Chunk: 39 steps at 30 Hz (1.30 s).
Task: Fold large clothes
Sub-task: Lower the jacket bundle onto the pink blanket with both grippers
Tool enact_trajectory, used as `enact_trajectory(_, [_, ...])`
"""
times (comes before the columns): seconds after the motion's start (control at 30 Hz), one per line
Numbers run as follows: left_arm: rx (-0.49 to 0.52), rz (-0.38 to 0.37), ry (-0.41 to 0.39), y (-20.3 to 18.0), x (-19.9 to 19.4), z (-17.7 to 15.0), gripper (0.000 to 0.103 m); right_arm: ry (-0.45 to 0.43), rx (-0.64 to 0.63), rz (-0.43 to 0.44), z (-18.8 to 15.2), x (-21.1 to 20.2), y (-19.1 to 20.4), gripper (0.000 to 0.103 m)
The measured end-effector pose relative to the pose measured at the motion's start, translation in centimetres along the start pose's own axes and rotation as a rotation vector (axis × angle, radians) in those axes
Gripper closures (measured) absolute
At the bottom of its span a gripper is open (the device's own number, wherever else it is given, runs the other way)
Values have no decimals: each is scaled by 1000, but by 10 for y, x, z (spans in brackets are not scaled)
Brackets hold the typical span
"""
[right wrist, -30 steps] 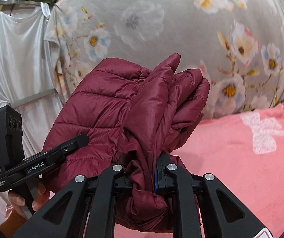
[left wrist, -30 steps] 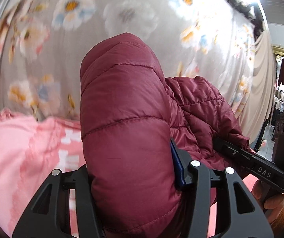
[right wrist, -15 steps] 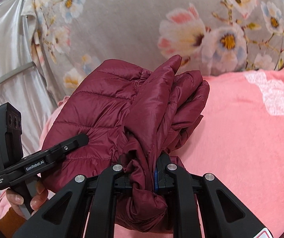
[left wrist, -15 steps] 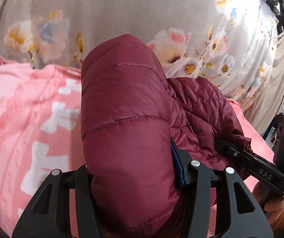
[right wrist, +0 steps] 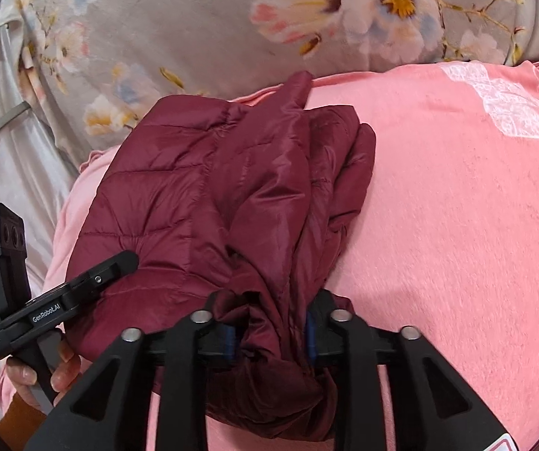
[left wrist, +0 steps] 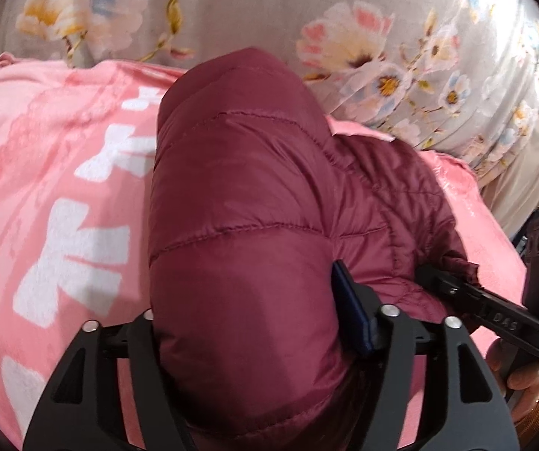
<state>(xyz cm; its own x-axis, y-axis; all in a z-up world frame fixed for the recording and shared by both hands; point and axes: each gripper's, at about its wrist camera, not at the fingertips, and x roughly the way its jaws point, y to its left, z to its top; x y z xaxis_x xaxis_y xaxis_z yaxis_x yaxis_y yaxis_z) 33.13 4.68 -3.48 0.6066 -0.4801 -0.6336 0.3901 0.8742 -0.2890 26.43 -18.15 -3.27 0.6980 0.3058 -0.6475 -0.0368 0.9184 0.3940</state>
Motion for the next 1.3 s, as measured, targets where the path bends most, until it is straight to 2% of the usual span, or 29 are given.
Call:
enact_trajectory(0.07, [-38,17,13,5,-2,-1,29,13,13,-27,4,-12,-2,55])
enact_trajectory(0.13, [-75,49,17,10,-12,0,25,-14,25,-47,9,-37,-5,50])
enact_trajectory(0.2, [-105,104,-3,12,-35,3,22,-69,39,-64,14,-64,-4,49])
enact_trajectory(0.23, [-103,133,-29,11,-51,6,20,-98,26,-70,17,-76,0,52])
enact_trajectory(0.27, [-99,169,-56,8,-68,11,18,-125,-12,-75,23,-87,10,68])
enact_trajectory(0.33, [-81,239,-91,-1,-87,23,18,-128,-69,-99,34,-91,29,94])
enact_trajectory(0.37, [-74,282,-98,-7,-93,32,19,-127,-112,-102,41,-88,43,100])
enact_trajectory(0.4, [-72,322,-94,-15,-95,42,19,-127,-135,-112,44,-82,51,101])
enact_trajectory(0.47, [-100,339,-81,-23,-92,57,19,-96,-163,-143,48,-61,60,103])
enact_trajectory(0.53, [-113,392,-45,-30,-73,67,22,-72,-159,-178,46,-43,59,103])
enact_trajectory(0.57, [-106,438,-22,-31,-60,68,28,-60,-159,-198,43,-36,55,103])
enact_trajectory(0.63, [-96,483,24,-30,-40,66,31,-17,-134,-214,38,-19,41,103])
enact_trajectory(0.7, [-105,498,76,-23,-21,56,35,6,-119,-220,33,-13,31,103])
enact_trajectory(0.77, [-112,496,96,-18,-13,48,35,21,-120,-226,27,-8,22,103])
enact_trajectory(1.07, [-71,473,97,-15,7,24,35,64,-104,-210,5,13,10,103])
enact_trajectory(1.3, [-19,507,54,-20,14,12,33,57,-102,-208,-1,20,6,103])
